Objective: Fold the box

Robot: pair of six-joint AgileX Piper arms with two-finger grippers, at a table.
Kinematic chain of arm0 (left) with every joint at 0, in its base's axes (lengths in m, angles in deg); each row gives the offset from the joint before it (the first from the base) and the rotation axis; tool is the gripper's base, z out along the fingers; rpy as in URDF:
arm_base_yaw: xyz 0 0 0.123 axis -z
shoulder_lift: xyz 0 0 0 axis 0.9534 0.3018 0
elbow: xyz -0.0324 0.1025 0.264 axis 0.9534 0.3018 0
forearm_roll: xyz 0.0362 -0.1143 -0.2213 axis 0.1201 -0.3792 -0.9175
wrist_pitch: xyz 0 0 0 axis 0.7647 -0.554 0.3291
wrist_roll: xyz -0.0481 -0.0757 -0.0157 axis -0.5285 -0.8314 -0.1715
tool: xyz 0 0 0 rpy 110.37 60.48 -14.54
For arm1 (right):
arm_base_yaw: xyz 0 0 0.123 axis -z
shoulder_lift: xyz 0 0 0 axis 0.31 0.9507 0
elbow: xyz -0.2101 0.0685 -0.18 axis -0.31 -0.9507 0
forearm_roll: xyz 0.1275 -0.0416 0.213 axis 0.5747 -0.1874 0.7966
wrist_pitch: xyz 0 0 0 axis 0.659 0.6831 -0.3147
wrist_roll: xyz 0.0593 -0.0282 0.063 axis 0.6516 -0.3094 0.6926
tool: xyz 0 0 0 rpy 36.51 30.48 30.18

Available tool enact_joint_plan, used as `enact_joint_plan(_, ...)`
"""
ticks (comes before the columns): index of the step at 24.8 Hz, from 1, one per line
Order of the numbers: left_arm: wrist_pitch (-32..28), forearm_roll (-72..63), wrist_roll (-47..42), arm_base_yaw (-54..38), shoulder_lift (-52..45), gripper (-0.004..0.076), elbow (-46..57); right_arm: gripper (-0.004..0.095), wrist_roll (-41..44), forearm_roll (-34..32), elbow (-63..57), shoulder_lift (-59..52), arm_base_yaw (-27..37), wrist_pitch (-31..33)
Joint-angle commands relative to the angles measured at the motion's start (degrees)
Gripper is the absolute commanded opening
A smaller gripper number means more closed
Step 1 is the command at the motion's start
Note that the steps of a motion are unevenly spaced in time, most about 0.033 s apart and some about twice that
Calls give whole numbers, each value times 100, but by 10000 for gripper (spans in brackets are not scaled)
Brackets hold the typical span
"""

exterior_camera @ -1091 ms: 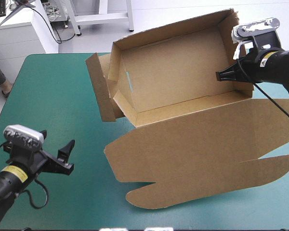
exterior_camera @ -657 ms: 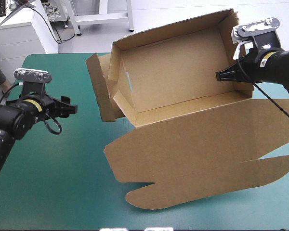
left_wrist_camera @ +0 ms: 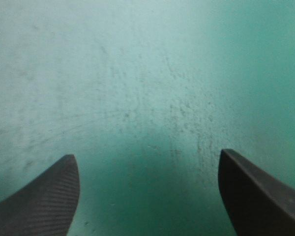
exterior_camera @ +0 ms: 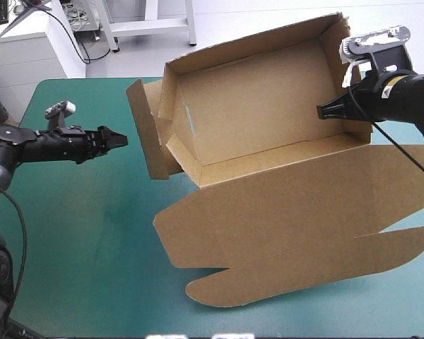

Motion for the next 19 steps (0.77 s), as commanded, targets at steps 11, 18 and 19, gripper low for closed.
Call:
enact_joint_plan(11, -458, -1413, 594, 2006, -228, 442, -129, -19, 24, 21, 138, 221, 19, 19)
enact_joint_plan(18, -433, -1559, 629, 2051, -822, 442, -129, -19, 1, 11, 138, 446, 19, 10)
enact_joint_plan(19, -410, -1684, 714, 2051, -890, 442, -129, -19, 1, 11, 138, 460, 19, 10)
